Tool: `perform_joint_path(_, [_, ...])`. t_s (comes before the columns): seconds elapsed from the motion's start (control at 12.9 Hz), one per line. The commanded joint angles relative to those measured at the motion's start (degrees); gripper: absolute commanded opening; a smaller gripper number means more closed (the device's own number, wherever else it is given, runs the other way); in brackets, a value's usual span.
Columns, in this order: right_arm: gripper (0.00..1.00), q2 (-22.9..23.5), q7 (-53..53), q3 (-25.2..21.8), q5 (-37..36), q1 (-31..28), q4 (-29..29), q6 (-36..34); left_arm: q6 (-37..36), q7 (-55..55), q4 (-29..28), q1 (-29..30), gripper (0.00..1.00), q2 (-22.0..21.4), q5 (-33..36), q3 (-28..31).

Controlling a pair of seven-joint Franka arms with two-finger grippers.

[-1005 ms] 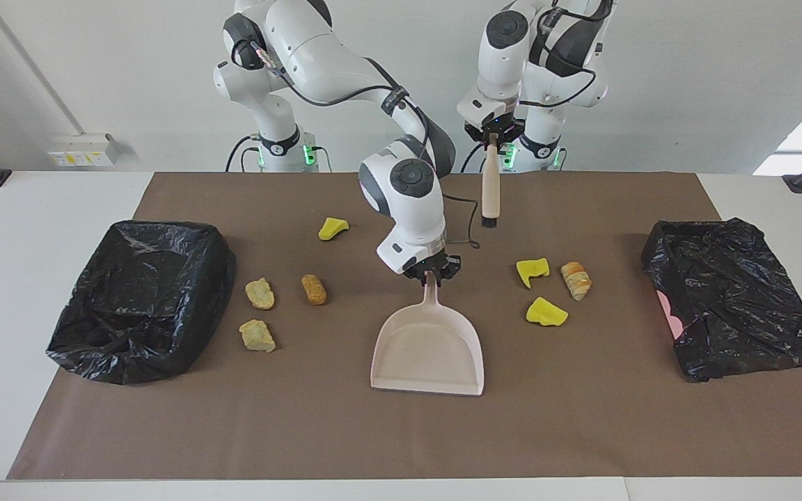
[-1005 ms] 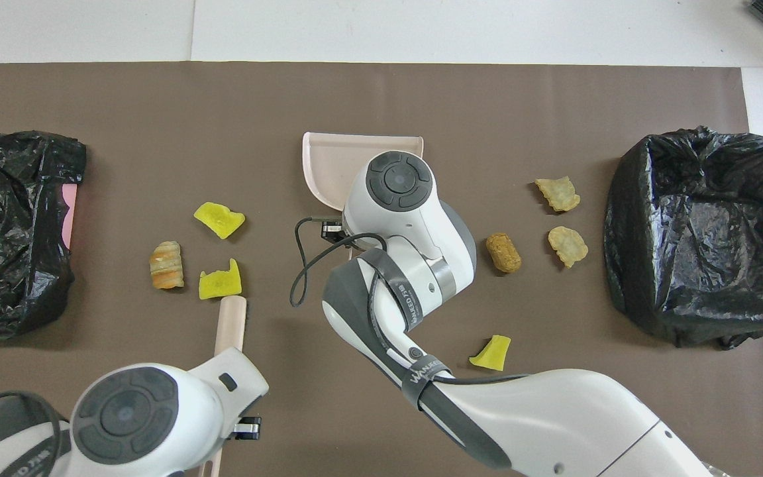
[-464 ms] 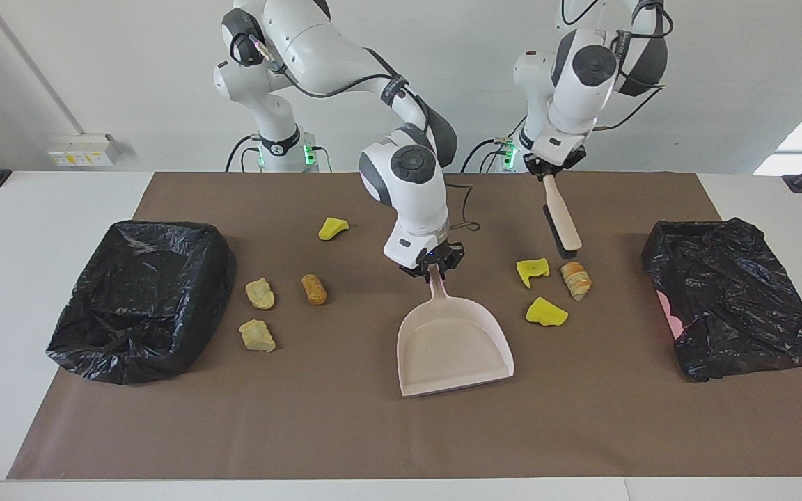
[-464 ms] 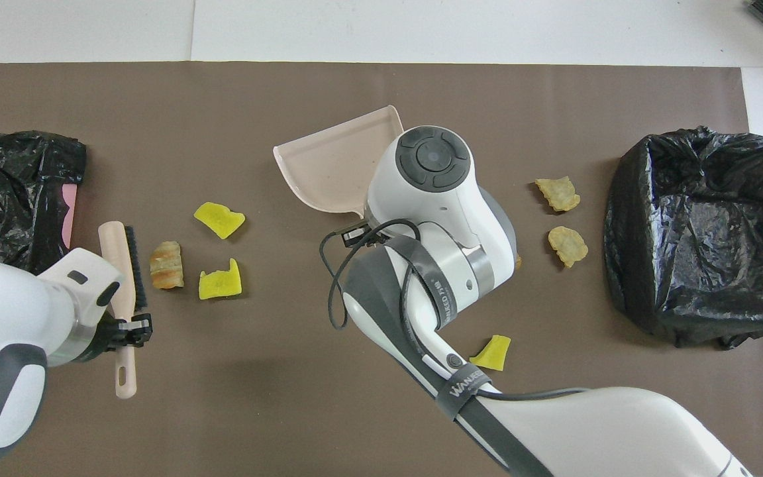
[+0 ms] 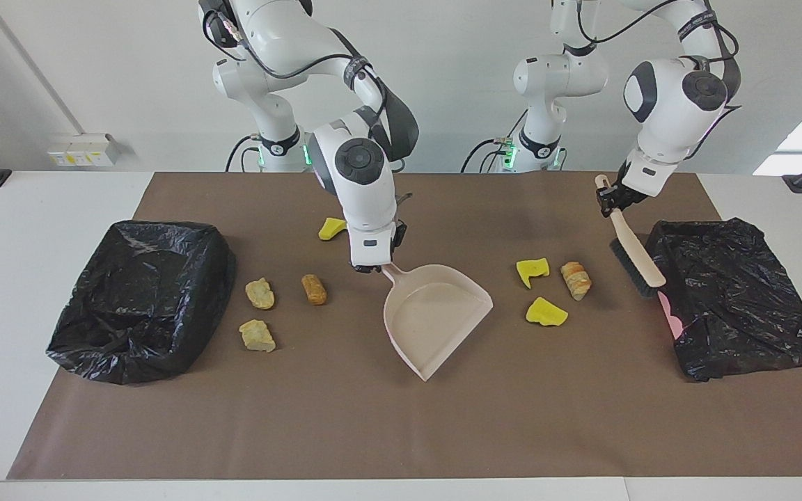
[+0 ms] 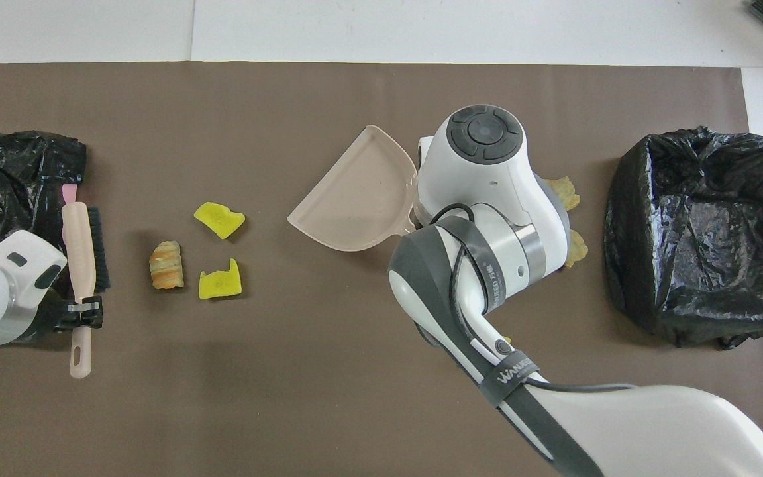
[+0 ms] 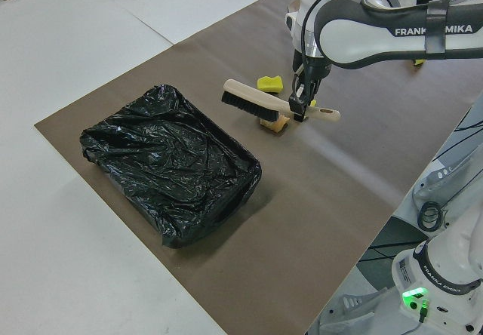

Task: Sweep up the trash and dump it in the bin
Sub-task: 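Carry the brush toward the debris while the right gripper lowers the dustpan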

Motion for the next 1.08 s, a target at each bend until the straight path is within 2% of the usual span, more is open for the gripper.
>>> perform_joint_path(0.0, [0.00, -3.84, -11.15, 0.52, -3.06, -0.65, -5.45, -0.40, 3.27, -0.03, -3.95, -0.41, 0.00, 1.74, 0.56, -0.67])
perform_joint_path(0.23, [0.00, -7.08, -24.44, 0.52, -7.01, -0.92, -11.68, 0.91, 7.15, -2.15, -7.65, -1.99, 0.00, 2.73, 0.56, -0.67])
perform_joint_path(0.39, [0.00, -9.63, -31.02, 0.52, -10.09, -0.92, -17.22, 3.63, 10.74, -5.46, -7.74, -3.04, 0.00, 4.12, 0.47, -0.76])
perform_joint_path(0.54, [0.00, -10.69, -38.58, 0.52, -10.45, -0.92, -19.08, 3.82, 13.57, -10.74, -7.74, -6.81, 0.00, 5.80, 0.47, -0.76])
perform_joint_path(0.77, [0.00, -11.84, -39.67, 0.52, -12.03, -0.83, -21.55, 4.96, 15.51, -14.88, -7.65, -11.99, 0.00, 7.11, -0.05, -0.76])
perform_joint_path(1.0, [0.00, -11.58, -39.32, 0.52, -12.12, -0.30, -21.99, 6.97, 22.35, -20.51, -6.87, -18.32, 0.00, 10.72, -0.40, -0.94])
